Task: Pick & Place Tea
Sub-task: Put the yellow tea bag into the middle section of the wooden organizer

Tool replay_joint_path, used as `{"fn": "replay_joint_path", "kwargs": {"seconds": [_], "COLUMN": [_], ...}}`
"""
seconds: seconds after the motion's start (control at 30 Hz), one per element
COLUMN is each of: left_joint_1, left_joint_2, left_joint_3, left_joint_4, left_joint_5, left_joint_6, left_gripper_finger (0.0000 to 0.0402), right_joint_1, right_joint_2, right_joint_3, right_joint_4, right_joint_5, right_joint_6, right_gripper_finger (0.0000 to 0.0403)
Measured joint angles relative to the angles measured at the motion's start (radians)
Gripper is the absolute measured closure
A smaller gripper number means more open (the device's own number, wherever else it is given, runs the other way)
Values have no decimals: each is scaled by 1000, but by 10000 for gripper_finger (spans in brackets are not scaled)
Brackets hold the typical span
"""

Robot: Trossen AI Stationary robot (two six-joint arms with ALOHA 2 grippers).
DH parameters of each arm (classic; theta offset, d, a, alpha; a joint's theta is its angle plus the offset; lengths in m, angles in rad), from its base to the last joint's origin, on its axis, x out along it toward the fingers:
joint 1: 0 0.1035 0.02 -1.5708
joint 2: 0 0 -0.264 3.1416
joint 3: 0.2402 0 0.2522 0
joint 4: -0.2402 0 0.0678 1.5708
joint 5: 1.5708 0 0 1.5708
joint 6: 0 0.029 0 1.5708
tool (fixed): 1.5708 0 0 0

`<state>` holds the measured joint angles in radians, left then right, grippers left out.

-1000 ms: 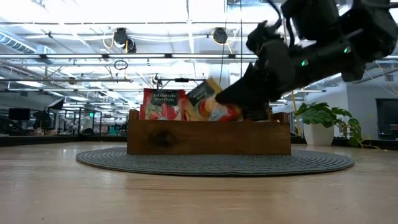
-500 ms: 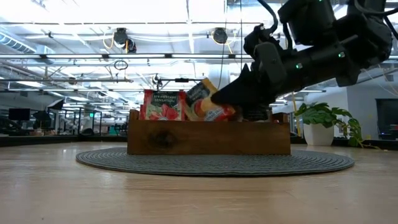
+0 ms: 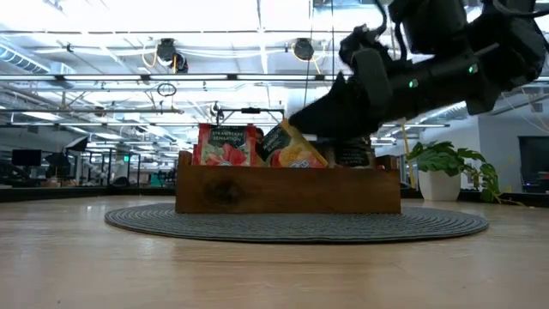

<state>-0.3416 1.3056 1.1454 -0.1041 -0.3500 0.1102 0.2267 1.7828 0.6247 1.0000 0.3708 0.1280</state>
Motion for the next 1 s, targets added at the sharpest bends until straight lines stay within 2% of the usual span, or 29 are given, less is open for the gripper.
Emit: {"fn": "replay_joint_path", "kwargs": {"seconds": [0.23,0.3,0.37,0.47,0.53,0.7,0.83,0.9,1.0], "left_joint_1": [0,0,0,0,0,2,2,2,2], "left_joint_2": [0,0,0,0,0,2,2,2,2], "left_joint_3": [0,0,1,1,1,1,1,1,1], "left_joint_4": [-39,-44,-43,-43,-43,-52,-53,-57,-62], "left_joint_5": [0,0,0,-1,-1,-18,-18,-18,-18], "left_joint_6": [0,0,2,10,15,19,18,14,10], "left_gripper_finger": [268,268,268,268,268,268,268,268,268], "right_joint_1": [35,39,32,22,37,23,-15,-18,-21], "right_joint_2": [-115,-160,-191,-196,-179,-123,-58,-42,-32], "right_joint_3": [4,13,61,155,207,318,331,332,332], "right_joint_4": [-71,-164,-344,-602,-679,-891,-898,-886,-894], "right_joint_5": [122,67,-30,-143,-155,-128,-181,-139,-5], "right_joint_6": [-150,-160,-111,-77,-128,-166,-150,-150,-151], "right_gripper_finger": [217,230,258,334,383,401,402,402,403]}}
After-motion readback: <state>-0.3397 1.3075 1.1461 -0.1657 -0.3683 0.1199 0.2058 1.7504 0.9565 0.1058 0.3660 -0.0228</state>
